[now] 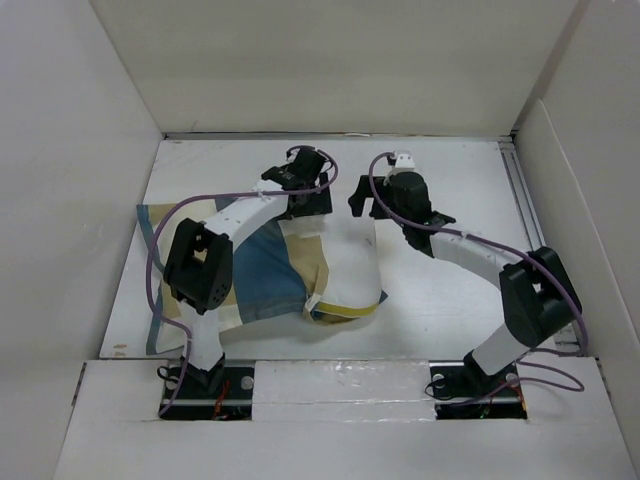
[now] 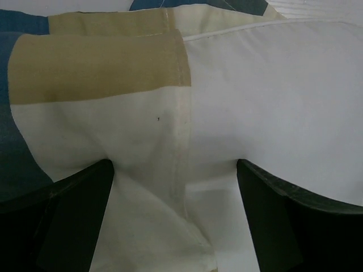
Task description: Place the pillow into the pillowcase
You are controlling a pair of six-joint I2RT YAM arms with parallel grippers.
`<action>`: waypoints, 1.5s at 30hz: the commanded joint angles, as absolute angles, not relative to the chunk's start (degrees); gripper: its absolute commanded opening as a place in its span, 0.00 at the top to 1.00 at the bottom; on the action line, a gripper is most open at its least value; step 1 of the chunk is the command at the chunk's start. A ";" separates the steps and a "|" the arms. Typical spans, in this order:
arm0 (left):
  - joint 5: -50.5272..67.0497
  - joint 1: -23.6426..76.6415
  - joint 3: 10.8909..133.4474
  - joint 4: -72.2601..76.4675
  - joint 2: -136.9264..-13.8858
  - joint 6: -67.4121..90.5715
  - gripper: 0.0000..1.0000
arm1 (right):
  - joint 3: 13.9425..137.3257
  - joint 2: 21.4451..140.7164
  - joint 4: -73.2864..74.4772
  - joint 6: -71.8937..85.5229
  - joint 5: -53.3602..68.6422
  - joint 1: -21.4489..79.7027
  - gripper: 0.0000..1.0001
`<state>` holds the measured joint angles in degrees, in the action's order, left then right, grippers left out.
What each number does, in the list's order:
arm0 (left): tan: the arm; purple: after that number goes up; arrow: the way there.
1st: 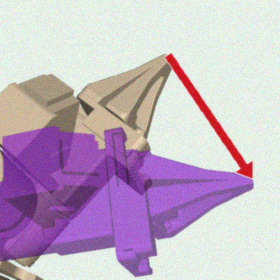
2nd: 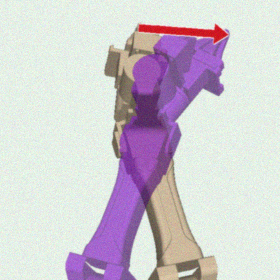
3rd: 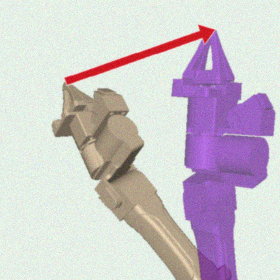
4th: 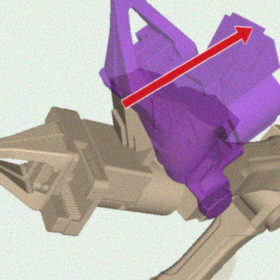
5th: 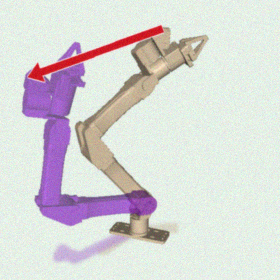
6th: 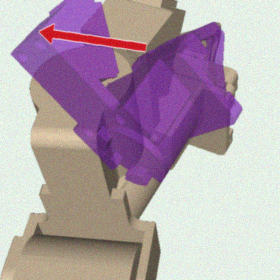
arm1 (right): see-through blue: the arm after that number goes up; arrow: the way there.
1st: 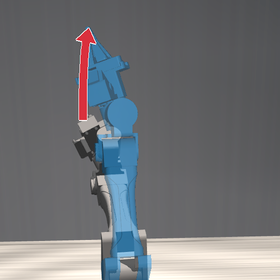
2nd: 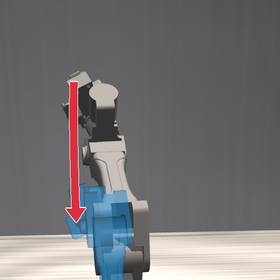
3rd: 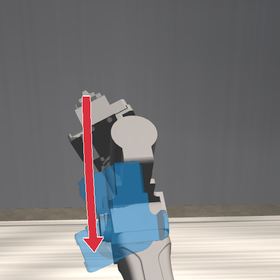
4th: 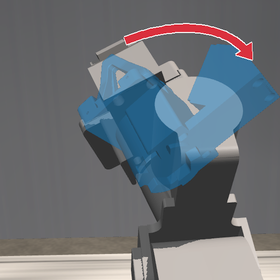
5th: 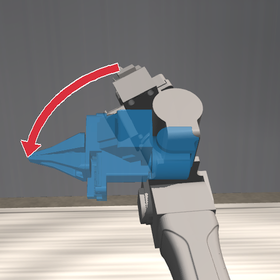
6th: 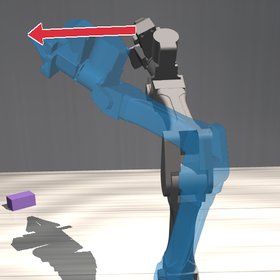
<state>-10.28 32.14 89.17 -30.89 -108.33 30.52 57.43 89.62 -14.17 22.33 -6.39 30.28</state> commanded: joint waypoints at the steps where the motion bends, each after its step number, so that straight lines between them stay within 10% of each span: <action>1: -8.53 32.26 93.52 -30.32 -107.58 29.19 0.19 | 59.41 90.96 -9.23 17.84 6.85 29.62 0.00; 4: -9.05 32.26 93.52 -30.32 -108.19 29.18 0.73 | 59.41 90.97 -9.23 16.09 8.69 29.10 0.00; 8: -9.05 32.26 94.57 -30.32 -108.19 29.18 1.00 | 59.94 91.66 -11.68 13.45 11.34 29.09 0.00; 21: 3.05 32.26 95.89 -29.01 -101.00 23.55 1.00 | 65.37 100.09 -22.97 1.24 19.40 24.97 0.00; 29: 30.30 23.83 78.59 -7.68 -92.02 28.12 1.00 | 77.61 111.27 -8.53 -1.32 63.17 14.16 0.00; 38: 38.14 21.27 74.70 -0.70 -93.16 31.03 1.00 | 86.57 117.68 27.22 -21.92 72.58 15.73 0.00; 45: 39.20 21.27 75.23 1.32 -94.83 32.25 1.00 | 76.38 116.27 11.70 -8.19 59.70 23.80 0.00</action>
